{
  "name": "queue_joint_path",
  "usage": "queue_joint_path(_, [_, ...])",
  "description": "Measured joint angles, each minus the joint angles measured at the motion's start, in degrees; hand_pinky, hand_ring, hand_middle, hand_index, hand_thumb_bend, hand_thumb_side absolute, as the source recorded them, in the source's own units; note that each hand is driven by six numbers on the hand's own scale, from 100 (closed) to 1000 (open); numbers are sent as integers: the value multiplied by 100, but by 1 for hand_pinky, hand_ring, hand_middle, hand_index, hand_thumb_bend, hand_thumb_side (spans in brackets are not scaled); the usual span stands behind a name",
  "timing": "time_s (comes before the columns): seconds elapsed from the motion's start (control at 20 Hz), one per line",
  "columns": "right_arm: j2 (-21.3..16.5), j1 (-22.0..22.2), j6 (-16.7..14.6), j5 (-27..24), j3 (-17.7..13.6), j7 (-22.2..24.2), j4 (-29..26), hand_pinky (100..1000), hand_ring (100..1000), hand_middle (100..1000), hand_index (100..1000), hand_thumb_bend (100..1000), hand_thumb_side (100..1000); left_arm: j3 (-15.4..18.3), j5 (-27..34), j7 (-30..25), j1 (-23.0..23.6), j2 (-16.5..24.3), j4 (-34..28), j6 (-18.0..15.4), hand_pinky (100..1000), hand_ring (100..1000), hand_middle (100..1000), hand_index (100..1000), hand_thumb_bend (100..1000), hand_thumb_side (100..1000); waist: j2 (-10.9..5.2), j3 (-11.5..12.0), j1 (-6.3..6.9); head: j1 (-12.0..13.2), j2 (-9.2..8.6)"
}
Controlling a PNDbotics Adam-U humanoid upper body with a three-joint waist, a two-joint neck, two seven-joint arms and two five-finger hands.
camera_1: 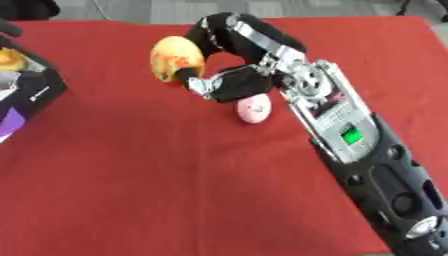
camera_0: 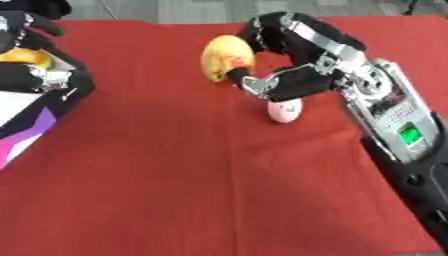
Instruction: Pick up the objects with one hand, pass them to the other hand, and then place them into the box on the other side of the table.
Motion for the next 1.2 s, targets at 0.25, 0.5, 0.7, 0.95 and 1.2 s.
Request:
queue_joint_path(0.25, [145, -117, -165, 213, 222, 98, 18, 818, 583, 532, 629, 199, 100, -247, -59, -274, -138, -3, 3, -32, 862, 765, 753, 775, 834, 389, 0, 13, 0, -13, 0])
queue_joint_path(0.5, [240, -201, -385, 467, 392, 81, 93, 810, 583, 534, 631, 210, 100, -448, -130, -499, -304, -31, -58, -28, 863, 771, 761, 782, 830, 391, 0, 40, 5, -23, 0])
queue_joint_path(0.7, [298, -228, -541, 691, 480, -1, 174, 792, 570, 537, 632, 206, 100, -571, -182, -650, -397, -47, -174, 48, 863, 772, 762, 782, 825, 391, 0, 71, 27, -27, 0])
queue_joint_path(0.95, [360, -239, -749, 930, 607, -69, 338, 801, 583, 543, 635, 205, 100, -625, -210, -738, -481, -47, -235, 135, 864, 774, 765, 784, 823, 394, 0, 124, 57, -74, 0])
queue_joint_path(1.2, [501, -264, -996, 1170, 722, -277, 580, 809, 591, 548, 638, 191, 100, -755, -329, -829, -679, -49, -321, 261, 868, 786, 780, 793, 827, 393, 0, 162, 77, -142, -1])
